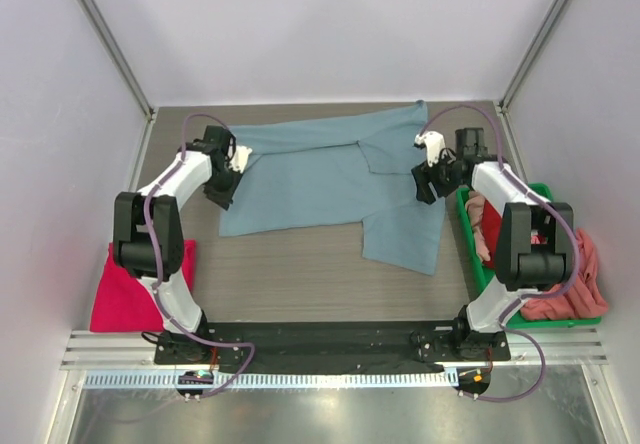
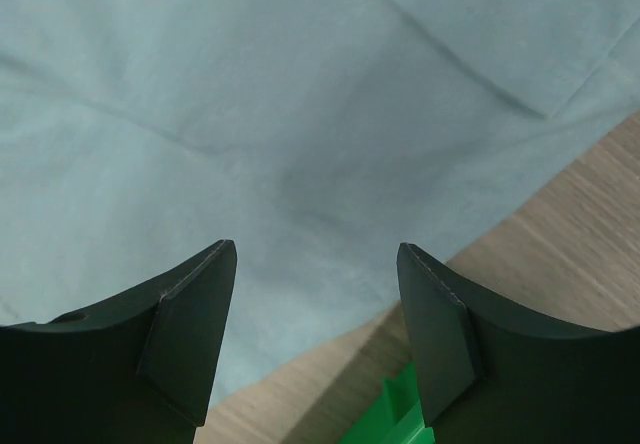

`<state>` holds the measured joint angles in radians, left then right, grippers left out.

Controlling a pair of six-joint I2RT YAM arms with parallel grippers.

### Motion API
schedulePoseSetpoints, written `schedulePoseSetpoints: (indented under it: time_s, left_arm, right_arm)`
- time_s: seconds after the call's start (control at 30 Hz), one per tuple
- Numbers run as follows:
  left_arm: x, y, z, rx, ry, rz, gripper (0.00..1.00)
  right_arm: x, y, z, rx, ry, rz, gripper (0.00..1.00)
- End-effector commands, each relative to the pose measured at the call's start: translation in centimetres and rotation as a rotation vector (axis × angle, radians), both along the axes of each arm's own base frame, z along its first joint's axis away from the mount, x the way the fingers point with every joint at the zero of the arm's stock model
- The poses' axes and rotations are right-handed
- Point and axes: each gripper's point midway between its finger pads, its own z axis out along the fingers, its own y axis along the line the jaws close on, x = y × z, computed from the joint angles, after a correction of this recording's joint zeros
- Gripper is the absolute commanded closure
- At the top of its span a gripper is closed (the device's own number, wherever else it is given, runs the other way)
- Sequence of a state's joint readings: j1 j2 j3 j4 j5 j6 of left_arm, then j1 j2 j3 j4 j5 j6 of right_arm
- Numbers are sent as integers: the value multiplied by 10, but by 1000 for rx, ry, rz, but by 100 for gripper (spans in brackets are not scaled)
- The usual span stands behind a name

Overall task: Fold and stack the t-shirts
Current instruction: Fold the tshirt

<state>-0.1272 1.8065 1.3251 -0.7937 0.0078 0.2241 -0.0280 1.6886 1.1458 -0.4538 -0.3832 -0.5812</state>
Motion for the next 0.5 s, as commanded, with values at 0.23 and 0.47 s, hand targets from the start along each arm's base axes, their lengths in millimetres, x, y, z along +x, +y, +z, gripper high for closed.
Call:
schedulePoseSetpoints:
  time_s: [0.23, 0.47]
  left_arm:
    - [-20, -7, -22, -19, 121, 12, 92]
    - [-22, -4, -28, 5, 139, 4, 87]
  right_arm:
    - [-33, 4, 16, -53, -56, 139, 30]
    - [-40, 5, 5, -74, -15, 213, 29]
